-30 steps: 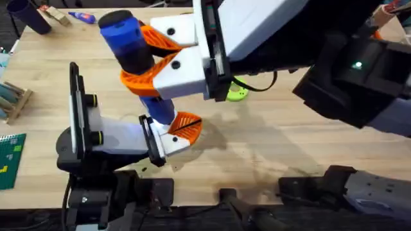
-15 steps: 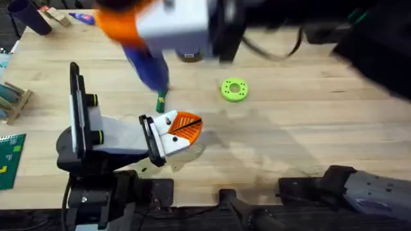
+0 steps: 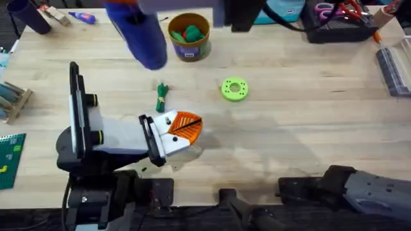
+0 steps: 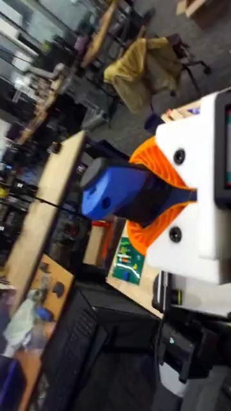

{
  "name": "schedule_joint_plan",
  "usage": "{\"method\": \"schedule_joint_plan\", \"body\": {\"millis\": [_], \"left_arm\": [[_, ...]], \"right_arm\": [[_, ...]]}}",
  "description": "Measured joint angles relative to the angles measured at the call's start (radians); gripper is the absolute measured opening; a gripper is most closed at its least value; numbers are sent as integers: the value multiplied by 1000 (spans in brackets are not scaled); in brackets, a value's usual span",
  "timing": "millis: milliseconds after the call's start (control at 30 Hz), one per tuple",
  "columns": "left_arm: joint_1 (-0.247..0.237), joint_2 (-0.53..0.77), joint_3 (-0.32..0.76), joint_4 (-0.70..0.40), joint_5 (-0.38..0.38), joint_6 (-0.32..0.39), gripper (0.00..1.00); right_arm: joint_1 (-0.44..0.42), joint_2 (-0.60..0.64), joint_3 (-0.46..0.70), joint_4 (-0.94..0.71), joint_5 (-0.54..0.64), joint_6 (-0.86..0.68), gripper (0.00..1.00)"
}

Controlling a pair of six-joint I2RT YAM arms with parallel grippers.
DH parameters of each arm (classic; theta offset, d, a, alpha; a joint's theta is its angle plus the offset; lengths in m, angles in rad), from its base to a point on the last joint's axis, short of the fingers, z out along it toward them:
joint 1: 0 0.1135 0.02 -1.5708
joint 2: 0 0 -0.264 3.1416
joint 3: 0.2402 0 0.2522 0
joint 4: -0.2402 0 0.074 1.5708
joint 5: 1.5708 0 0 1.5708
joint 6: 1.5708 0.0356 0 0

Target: Pick up the gripper from the table and insert it into the empty holder that is missing its gripper. Then pick up a screw, insert it into the mounting hole, and use the screwdriver to tighten it. Finally, clean up the table by picking up the vegetable and placing it into the bucket.

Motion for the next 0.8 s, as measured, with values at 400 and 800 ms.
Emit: {"method": "schedule_joint_plan", "body": {"millis": [400,800], "left_arm": [[0,0,0,0,0,0,12],[0,0,0,0,0,0,12]], "right_arm": [[-7,1,0,-272,88,-60,55],[-10,1,0,-442,213,-120,56]]}}
